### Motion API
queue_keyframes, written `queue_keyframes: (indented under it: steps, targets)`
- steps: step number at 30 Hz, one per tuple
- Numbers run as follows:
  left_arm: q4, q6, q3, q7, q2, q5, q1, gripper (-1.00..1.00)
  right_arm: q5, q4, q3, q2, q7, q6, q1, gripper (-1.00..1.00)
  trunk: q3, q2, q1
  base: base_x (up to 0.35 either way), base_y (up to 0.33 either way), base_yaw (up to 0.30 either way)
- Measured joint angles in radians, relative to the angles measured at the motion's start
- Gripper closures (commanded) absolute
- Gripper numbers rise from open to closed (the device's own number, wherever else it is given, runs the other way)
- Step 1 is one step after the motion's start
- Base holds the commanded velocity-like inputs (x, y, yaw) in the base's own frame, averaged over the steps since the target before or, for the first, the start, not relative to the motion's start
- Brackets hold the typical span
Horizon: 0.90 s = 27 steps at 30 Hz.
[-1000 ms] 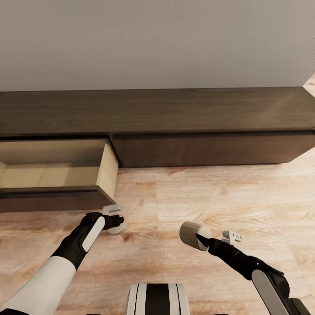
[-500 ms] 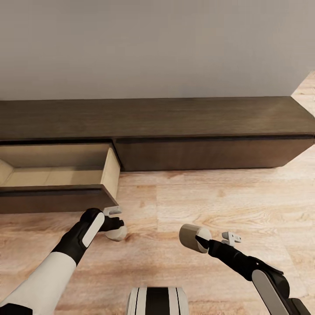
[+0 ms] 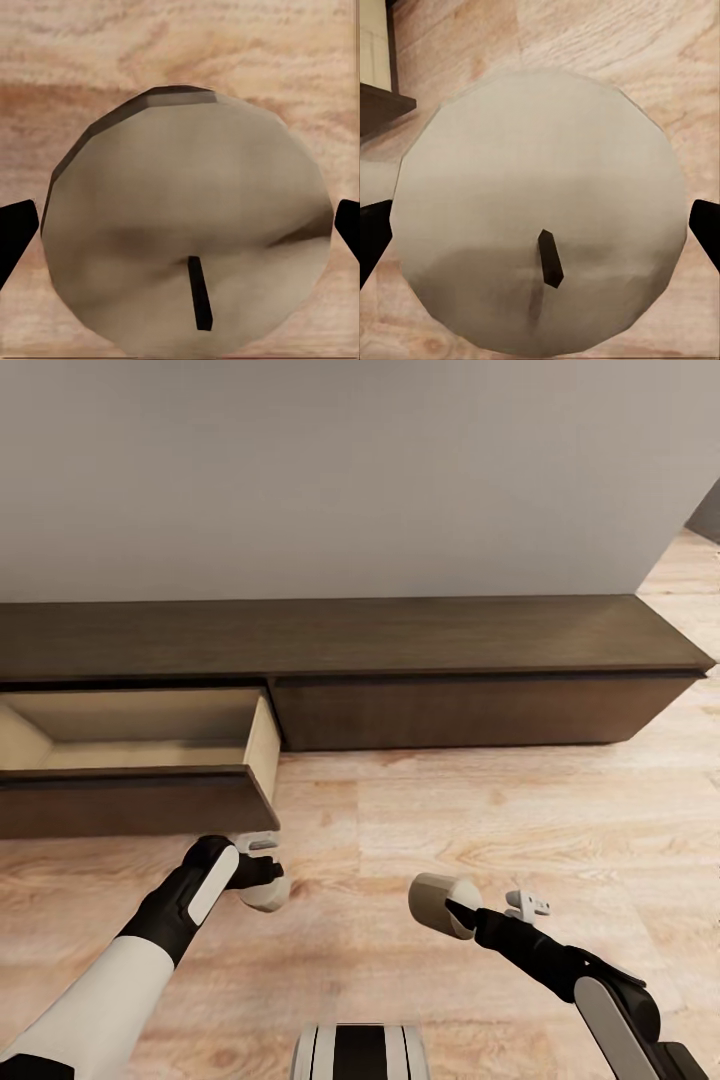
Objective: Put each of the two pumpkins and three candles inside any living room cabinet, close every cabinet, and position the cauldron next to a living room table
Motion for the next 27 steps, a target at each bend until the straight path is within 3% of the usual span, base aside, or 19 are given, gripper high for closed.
queue_keyframes:
  steps: [19,27]
  targets:
    - [-0.072,0.109,0.001,0.000,0.001,0.000,0.004,1.00,0.001,0.001,-0.003,0.000,-0.005,-0.001,0.000,1.00,0.074,0.004,-0.009,-0.138,0.013,0.000]
    - [-0.201,0.141,-0.003,-0.001,0.007,-0.004,0.005,1.00,0.003,0.005,0.001,0.006,-0.008,-0.002,0.000,1.00,0.104,0.006,-0.012,-0.171,0.054,0.002]
